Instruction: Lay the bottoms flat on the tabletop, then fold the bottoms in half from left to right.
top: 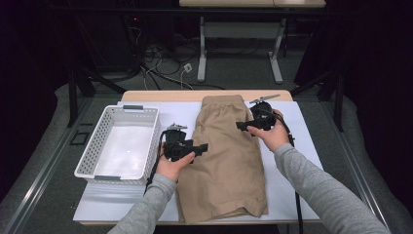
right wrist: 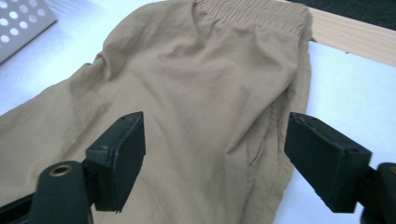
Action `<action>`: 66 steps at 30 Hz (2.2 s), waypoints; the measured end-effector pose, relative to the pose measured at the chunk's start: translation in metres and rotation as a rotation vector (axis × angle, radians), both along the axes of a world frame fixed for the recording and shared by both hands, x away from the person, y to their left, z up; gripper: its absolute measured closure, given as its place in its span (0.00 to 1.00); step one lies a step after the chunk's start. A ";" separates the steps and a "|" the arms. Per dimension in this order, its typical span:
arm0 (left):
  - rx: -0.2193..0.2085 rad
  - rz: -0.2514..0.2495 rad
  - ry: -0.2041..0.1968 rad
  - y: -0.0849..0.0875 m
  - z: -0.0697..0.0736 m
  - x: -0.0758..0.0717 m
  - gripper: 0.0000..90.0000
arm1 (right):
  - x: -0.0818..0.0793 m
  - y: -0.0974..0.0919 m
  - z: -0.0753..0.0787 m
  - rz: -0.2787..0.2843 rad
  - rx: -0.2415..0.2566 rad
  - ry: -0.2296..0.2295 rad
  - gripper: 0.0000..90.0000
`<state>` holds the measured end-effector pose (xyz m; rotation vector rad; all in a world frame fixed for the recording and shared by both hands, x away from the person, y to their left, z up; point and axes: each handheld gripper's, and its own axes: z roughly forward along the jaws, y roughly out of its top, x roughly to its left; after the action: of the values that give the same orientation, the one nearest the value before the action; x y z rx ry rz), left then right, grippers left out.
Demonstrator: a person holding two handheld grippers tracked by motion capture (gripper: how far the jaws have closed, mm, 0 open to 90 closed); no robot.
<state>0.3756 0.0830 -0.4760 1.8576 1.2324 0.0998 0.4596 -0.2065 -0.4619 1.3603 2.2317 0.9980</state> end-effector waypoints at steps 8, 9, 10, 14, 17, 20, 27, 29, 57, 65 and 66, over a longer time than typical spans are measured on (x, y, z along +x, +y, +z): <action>0.017 0.010 0.004 -0.012 0.007 0.012 0.25 | 0.001 -0.004 0.007 -0.014 -0.005 0.027 0.16; 0.019 0.006 0.002 -0.013 0.008 0.014 0.25 | 0.001 -0.004 0.008 -0.013 -0.012 0.028 0.16; 0.015 0.004 0.007 -0.014 0.009 0.016 0.24 | 0.001 -0.004 0.008 -0.012 -0.013 0.028 0.16; 0.006 0.000 0.013 -0.018 0.011 0.025 0.23 | 0.002 -0.003 0.009 -0.004 -0.006 0.048 0.16; 0.021 -0.018 0.006 -0.020 0.014 0.031 0.22 | 0.003 -0.001 0.008 0.001 -0.018 0.054 0.13; 0.025 -0.014 -0.005 -0.023 0.017 0.038 0.21 | 0.004 0.001 0.008 0.008 -0.037 0.048 0.09; 0.027 0.013 -0.015 -0.022 0.025 0.058 0.22 | 0.011 0.004 0.016 0.014 -0.070 0.007 0.15; 0.030 0.026 -0.017 -0.022 0.025 0.063 0.26 | 0.014 0.005 0.017 0.010 -0.079 -0.004 0.16; 0.123 0.102 -0.045 -0.023 0.005 0.112 0.35 | 0.046 0.002 0.001 -0.068 -0.008 -0.014 0.46; 0.142 0.108 -0.030 -0.028 -0.013 0.122 0.38 | 0.049 -0.008 -0.019 -0.098 0.012 0.031 0.50; 0.141 0.112 -0.027 -0.028 -0.016 0.122 0.38 | 0.048 -0.008 -0.022 -0.095 0.006 0.039 0.51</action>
<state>0.4978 0.0551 -0.4918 1.8998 1.3405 0.2784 0.5081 -0.2149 -0.4837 1.4854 2.1706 0.9539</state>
